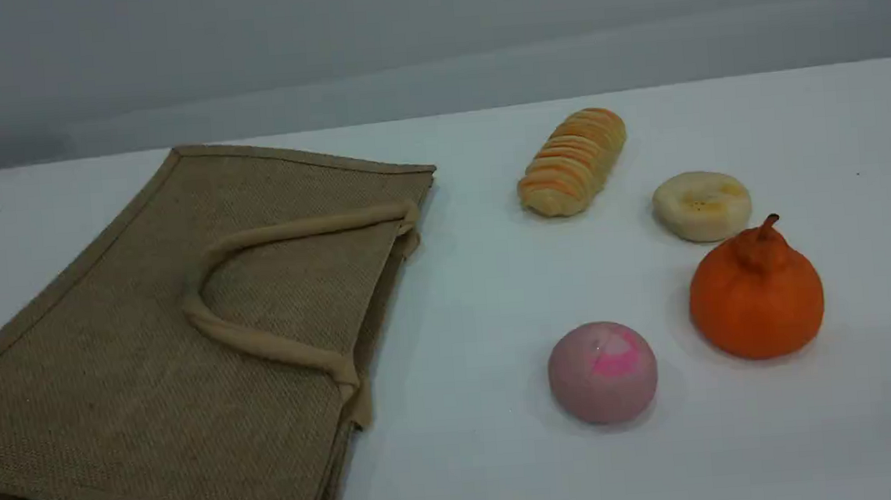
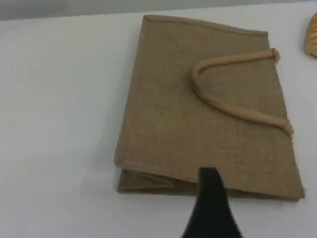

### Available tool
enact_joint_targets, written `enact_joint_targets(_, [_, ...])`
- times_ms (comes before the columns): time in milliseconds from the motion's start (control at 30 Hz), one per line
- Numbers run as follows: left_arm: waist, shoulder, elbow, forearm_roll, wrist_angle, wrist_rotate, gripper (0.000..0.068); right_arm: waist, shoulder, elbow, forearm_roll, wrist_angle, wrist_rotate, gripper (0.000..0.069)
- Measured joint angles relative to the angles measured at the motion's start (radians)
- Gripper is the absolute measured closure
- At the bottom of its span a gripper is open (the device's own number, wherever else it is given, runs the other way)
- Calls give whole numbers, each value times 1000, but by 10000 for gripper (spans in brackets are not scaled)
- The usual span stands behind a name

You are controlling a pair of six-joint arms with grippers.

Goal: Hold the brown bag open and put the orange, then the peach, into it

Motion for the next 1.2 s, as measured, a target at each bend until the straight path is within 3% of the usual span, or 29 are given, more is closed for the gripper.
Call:
enact_joint_targets(467, [0, 4, -1, 0, 0, 0, 231, 0, 0, 0, 1, 0, -2, 317])
enact_joint_targets(633, [0, 103, -16, -1, -20, -17, 231, 0, 18, -1, 42, -10, -84, 317])
enact_joint_targets(800, [0, 265, -40, -10, -161, -71, 231, 0, 149, -5, 107, -16, -190, 317])
enact_joint_targets(1033, [0, 566, -79, -27, -371, -64, 231, 0, 324, -18, 152, -25, -262, 317])
enact_joint_targets(1200, [0, 811, -169, -4, -439, -35, 231, 1, 452, -29, 182, -183, -271, 317])
